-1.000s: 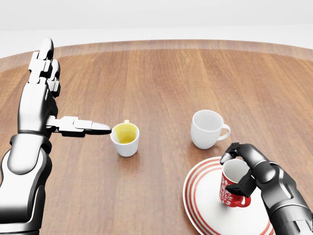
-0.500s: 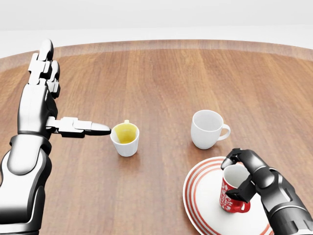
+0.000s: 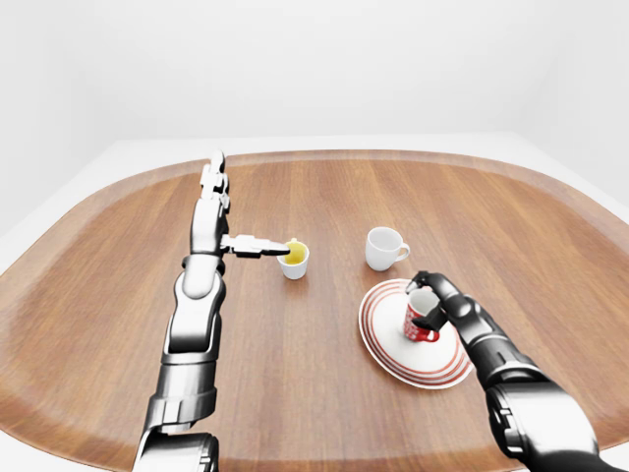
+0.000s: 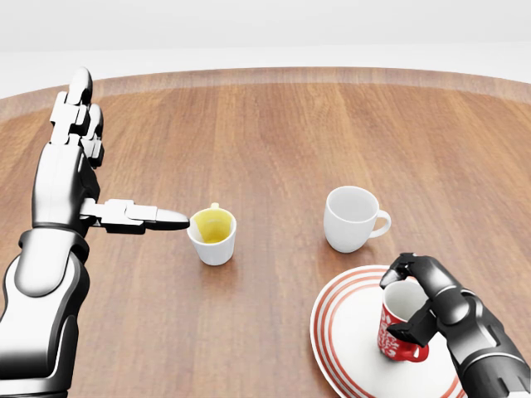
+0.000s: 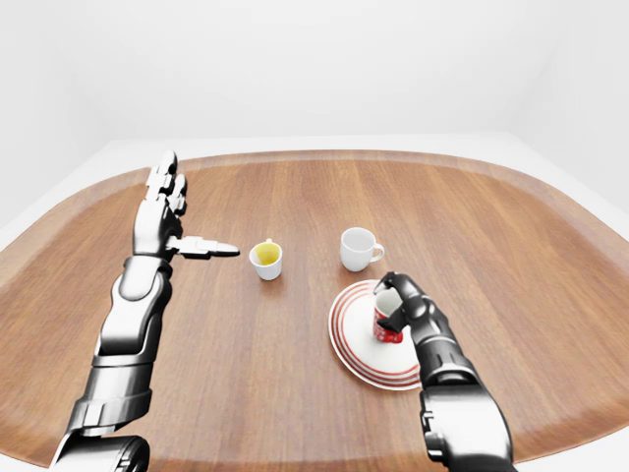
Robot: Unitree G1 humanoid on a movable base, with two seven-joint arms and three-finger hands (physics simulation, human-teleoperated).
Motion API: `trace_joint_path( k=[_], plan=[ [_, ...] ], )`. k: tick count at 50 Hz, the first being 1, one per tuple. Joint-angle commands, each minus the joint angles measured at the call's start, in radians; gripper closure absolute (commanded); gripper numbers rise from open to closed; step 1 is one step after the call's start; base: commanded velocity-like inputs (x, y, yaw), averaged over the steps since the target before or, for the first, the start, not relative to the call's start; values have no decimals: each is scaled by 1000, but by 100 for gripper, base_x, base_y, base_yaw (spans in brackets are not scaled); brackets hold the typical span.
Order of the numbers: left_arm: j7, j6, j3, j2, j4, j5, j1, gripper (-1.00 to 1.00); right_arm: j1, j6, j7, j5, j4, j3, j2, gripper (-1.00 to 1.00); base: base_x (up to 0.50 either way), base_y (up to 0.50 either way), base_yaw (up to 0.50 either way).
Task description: Pick up the red mug and put it on the plate
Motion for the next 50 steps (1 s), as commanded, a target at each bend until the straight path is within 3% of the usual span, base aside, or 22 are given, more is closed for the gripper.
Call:
trace_joint_path(
  k=[1, 28, 29, 30, 31, 50],
  plan=[
    [1, 0, 1, 1, 3, -2, -2, -100, -3, -12, -113, -11, 0, -5, 2, 100, 0, 0, 0],
    [1, 0, -3, -1, -23, 1, -8, -100, 10, -20, -118, 1, -15, -10, -3, 100, 0, 0, 0],
    [1, 0, -3, -1, -20, 1, -7, -100, 10, -20, -119, 1, -13, -10, -3, -17, 0, 0, 0],
    [1, 0, -2, -1, -19, 1, -7, -100, 10, -18, -119, 0, -11, -9, -3, -77, 0, 0, 0],
    [1, 0, -2, -1, -22, 1, -6, -100, 9, -17, -118, 1, -11, -9, -2, -100, 0, 0, 0],
    [-1, 0, 6, 6, -30, -7, -4, -100, 8, -6, -112, -3, -18, -9, -6, -100, 0, 0, 0]
  ],
)
